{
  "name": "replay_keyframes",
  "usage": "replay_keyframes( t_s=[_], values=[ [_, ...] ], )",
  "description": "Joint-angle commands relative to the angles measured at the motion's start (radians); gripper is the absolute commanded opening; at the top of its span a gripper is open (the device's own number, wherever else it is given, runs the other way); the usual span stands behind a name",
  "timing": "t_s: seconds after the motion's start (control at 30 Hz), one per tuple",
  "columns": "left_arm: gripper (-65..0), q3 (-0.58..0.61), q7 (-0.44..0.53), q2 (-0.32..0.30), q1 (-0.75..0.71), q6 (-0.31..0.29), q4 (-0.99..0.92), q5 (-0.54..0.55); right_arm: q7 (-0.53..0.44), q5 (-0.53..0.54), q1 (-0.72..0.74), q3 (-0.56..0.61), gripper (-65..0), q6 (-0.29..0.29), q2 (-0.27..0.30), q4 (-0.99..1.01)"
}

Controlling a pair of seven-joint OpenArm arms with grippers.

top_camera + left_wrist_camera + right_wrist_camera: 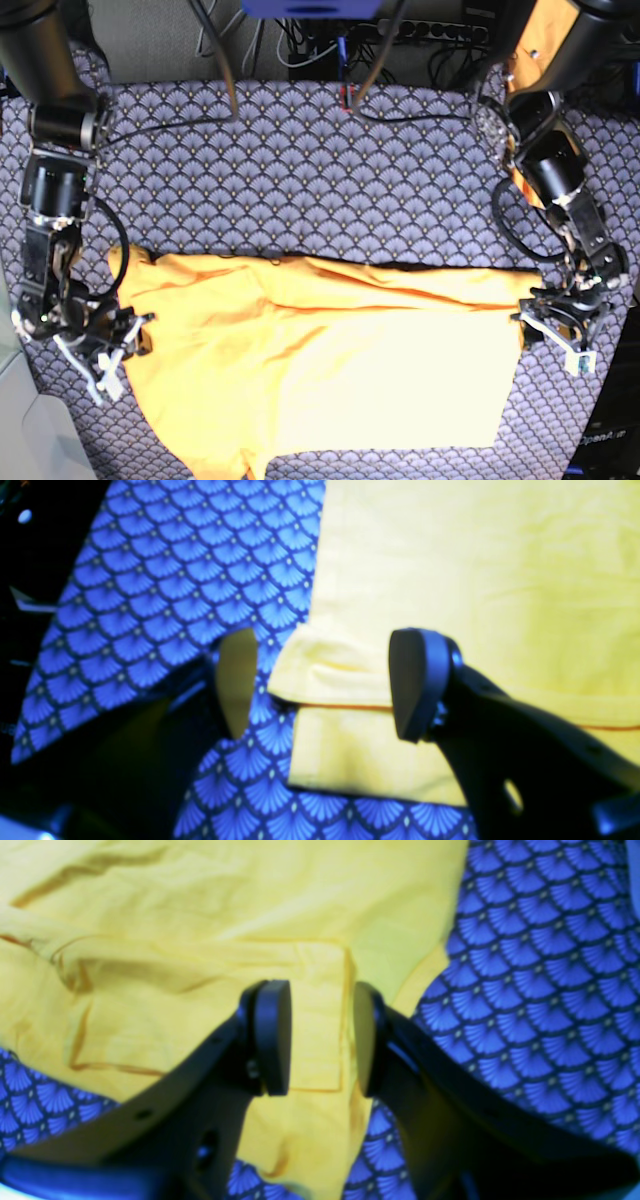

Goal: Fold the T-shirt properly

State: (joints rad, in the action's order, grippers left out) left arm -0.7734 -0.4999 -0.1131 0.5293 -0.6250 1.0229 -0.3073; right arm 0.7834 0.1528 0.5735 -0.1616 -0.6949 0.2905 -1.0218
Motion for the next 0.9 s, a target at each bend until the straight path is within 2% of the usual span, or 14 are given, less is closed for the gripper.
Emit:
replay_keyframes(
  t_s=[0.0,0.1,0.23,0.3,0.43,0.6,0.87],
  values=[
    [-25.2,0.001,0.008,-0.006,0.032,-0.003,0.024,0.015,-0.015,0.011,0.018,-0.003,-42.9,-0.003,0.013,-0.018],
    [-25.1,0.001,-0.047,-0.007,-0.031,-0.006,0.029,0.017,-0.015,0.012,-0.037,-0.003,-42.8,-0.003,0.013,-0.021],
    [-24.8,0.004,-0.026,0.014,-0.13,-0.008,0.127,0.021,-0.015,0.014,-0.08,-0.005,-42.8,-0.003,0.028,-0.022],
    [-24.7,0.004,-0.032,0.036,-0.171,-0.008,0.182,0.047,-0.015,0.014,-0.094,-0.006,-42.8,-0.003,0.032,-0.022],
    [-24.7,0.005,-0.029,0.036,-0.243,-0.008,0.23,0.115,-0.022,0.014,-0.12,-0.056,-42.8,-0.003,0.056,-0.024],
    [-24.7,0.001,-0.026,0.034,-0.251,-0.006,0.225,0.129,-0.018,0.014,-0.157,-0.126,-42.8,-0.003,0.092,-0.024],
    [-24.7,-0.001,-0.026,0.017,-0.243,0.006,0.224,0.135,-0.017,0.014,-0.226,-0.189,-42.8,-0.003,0.077,-0.024]
  ],
)
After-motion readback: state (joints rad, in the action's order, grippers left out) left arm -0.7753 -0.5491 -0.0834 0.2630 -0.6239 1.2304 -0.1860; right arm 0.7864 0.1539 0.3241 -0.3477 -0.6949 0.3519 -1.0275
